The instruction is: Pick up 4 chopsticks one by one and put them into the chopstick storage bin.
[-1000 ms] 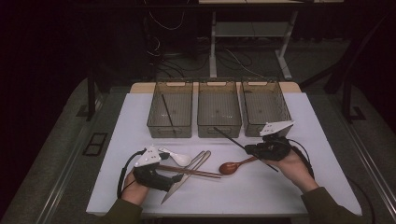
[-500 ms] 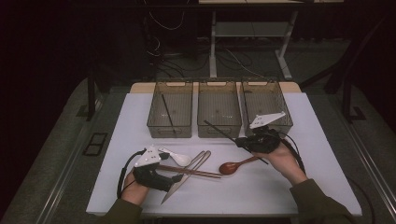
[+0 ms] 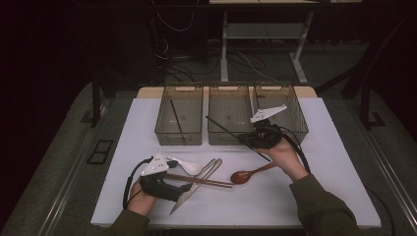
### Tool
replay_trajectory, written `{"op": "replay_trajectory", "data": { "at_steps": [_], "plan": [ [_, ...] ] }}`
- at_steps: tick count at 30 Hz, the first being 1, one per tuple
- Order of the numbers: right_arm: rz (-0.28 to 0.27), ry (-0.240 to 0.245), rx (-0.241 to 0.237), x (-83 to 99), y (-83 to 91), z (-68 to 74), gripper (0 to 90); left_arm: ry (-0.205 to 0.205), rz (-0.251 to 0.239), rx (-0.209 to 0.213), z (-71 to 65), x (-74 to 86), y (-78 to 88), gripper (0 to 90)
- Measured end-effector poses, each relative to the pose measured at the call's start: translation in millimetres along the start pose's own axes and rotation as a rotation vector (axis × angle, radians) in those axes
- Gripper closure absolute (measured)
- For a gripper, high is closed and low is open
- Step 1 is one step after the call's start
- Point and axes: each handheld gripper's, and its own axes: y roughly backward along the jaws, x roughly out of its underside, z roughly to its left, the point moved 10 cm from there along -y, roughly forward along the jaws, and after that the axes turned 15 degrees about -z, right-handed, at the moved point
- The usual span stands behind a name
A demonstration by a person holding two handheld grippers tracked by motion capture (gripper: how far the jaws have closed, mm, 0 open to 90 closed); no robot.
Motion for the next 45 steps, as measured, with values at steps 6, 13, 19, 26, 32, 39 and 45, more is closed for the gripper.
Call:
{"op": "replay_trajectory", "data": {
  "at_steps": [6,13,19,26,32,39,45],
  "plan": [
    [0.001,0.000,0.000,-14.1,-14.7,1.4,85.5,-0.001,-0.001,0.001,-0.7,-0.2,0.0,6.0],
    [0.017,0.004,0.003,-26.3,-33.6,2.9,85.5,0.000,-0.006,0.005,-1.0,-0.8,0.3,6.0],
    [0.027,0.005,0.019,-37.0,-51.7,2.1,85.6,-0.003,-0.007,0.007,-1.6,-1.0,0.1,6.0],
    [0.035,-0.009,0.031,-46.2,-71.8,-0.6,85.5,-0.007,-0.010,0.010,-1.7,-1.9,0.5,6.0],
    [0.047,-0.020,0.036,-54.4,-89.7,1.6,85.5,-0.006,-0.010,0.012,-2.0,-2.3,0.8,6.0],
    [0.069,-0.025,0.057,-63.2,-114.7,1.9,85.5,0.001,-0.022,0.012,-2.8,-4.2,1.1,6.1],
    [0.094,-0.018,0.080,-71.6,-137.5,1.1,85.6,-0.010,-0.018,0.011,-3.1,-3.8,1.0,6.0]
  ]
}}
